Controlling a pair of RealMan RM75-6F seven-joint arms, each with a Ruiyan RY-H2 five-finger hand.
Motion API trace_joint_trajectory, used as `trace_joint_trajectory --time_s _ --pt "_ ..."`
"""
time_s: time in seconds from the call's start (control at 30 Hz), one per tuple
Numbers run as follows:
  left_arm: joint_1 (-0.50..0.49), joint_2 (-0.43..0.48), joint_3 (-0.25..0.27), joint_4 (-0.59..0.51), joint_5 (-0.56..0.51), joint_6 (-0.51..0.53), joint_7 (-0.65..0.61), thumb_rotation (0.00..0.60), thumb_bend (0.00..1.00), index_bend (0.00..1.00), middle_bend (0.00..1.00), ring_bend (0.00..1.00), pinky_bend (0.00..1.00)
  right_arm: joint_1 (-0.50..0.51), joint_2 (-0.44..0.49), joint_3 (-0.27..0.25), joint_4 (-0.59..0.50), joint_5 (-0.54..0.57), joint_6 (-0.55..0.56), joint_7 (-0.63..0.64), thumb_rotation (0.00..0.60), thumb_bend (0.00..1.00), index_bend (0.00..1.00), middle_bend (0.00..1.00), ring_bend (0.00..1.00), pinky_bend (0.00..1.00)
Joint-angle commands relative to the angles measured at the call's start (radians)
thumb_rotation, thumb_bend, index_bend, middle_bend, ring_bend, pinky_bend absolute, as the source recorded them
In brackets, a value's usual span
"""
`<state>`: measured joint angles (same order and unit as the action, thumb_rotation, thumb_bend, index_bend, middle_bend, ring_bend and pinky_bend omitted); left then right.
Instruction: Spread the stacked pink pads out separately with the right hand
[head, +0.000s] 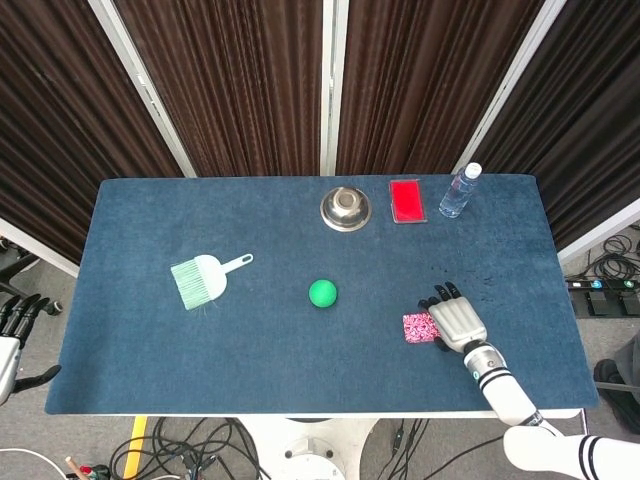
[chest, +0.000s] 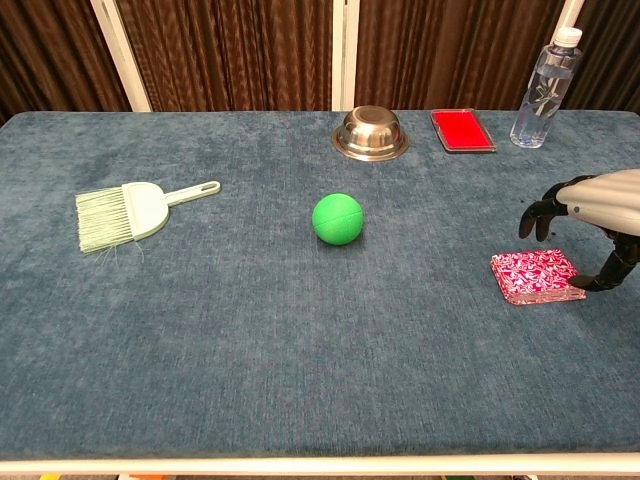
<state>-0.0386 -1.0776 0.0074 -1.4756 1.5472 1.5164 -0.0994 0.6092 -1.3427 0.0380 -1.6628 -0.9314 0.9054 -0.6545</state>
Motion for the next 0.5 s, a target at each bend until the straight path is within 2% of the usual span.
trace_joint_trajectory --time_s 0.03,0.5 --pt "-0.001 -0.001 0.000 -0.001 0.000 -0.002 0.003 0.600 0.00 0.10 0.07 0.01 0.19 0.010 -0.011 -0.005 0.009 0.015 -0.001 -0.006 0.600 0.22 0.22 0.26 0.03 0.00" --pt "0.004 0.001 0.002 0.005 0.000 0.001 -0.005 0.600 0.00 0.10 0.07 0.01 0.19 0.043 -0.015 -0.037 0.001 0.047 -0.012 -0.011 0.600 0.16 0.19 0.23 0.00 0.00"
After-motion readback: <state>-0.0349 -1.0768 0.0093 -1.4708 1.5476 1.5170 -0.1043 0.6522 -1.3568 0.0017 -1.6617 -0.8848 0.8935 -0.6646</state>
